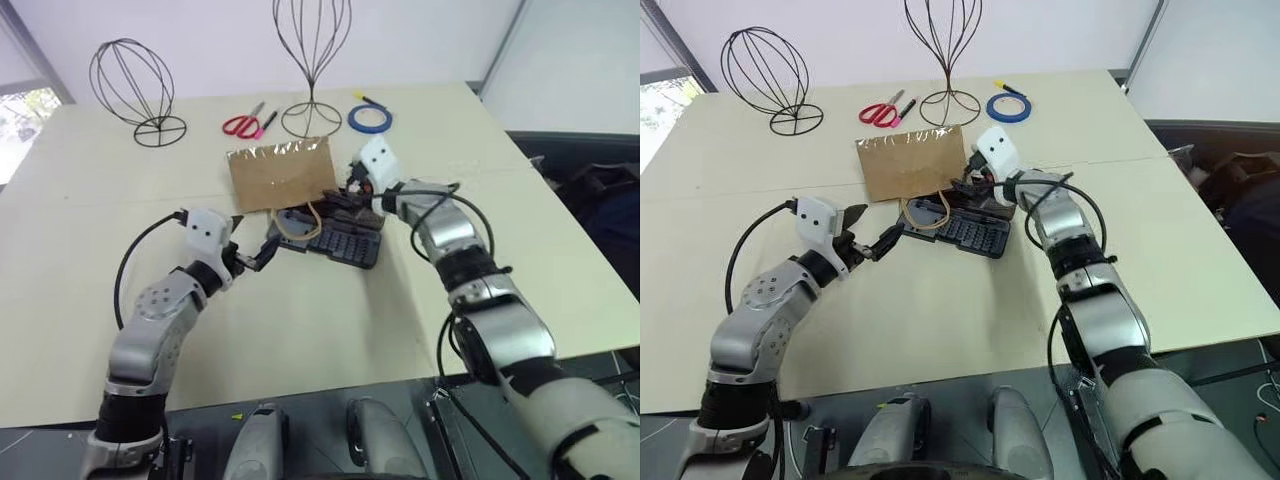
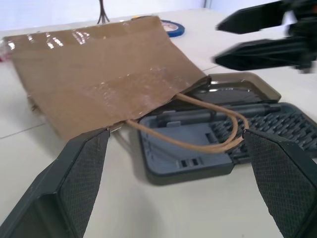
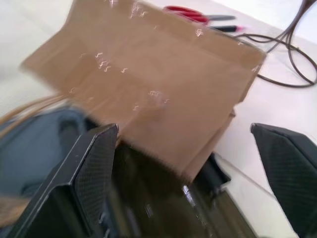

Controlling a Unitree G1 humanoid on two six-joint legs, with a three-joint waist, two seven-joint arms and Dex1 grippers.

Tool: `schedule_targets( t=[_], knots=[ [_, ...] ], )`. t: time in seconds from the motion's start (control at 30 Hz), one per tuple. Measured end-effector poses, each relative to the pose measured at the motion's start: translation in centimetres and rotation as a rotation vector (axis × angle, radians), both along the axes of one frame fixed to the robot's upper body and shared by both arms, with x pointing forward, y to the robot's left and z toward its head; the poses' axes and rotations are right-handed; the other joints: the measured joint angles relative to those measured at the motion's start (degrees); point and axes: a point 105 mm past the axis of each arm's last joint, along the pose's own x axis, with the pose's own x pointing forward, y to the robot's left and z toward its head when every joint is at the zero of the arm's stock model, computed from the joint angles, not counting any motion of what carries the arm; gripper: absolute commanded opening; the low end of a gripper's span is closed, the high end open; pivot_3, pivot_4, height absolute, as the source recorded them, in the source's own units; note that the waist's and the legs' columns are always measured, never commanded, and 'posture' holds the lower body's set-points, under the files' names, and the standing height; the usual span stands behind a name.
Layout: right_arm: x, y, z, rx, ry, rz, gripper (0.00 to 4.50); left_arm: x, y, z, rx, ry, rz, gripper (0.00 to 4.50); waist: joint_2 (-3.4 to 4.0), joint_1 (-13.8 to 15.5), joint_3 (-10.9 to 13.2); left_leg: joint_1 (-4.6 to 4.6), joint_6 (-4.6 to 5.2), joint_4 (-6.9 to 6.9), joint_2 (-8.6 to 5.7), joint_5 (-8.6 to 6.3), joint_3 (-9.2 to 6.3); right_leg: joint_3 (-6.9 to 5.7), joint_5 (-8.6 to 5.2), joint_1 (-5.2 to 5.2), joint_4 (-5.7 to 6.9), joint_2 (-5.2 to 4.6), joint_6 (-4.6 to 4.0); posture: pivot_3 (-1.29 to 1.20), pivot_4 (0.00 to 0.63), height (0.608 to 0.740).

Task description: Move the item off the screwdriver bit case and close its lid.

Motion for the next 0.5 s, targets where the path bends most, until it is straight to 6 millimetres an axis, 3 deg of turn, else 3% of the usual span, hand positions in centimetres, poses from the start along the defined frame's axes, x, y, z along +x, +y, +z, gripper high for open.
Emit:
schedule_targets(
  t=[0.17,0.5],
  knots=[
    [1.6,-0.2,1.4,0.140,0.067,-0.137,4.47,0.1,0.1,-0.1,-0.003,-0.002,0.019,4.50,0.02,0.0,0.0,-0.02,0.00,-0.06,0.00,0.00,0.00,0.00,0.00,-0.02,-0.02,-0.01,-0.01,0.00,0.150,0.740],
    [1.2,2.3,-1.2,0.245,0.201,-0.157,4.47,-0.3,0.4,-0.5,0.011,0.003,0.047,4.50,0.09,-0.2,0.1,-0.03,0.00,-0.06,0.00,0.00,0.00,0.00,0.00,-0.03,-0.01,0.00,-0.01,0.00,0.150,0.740]
  ],
)
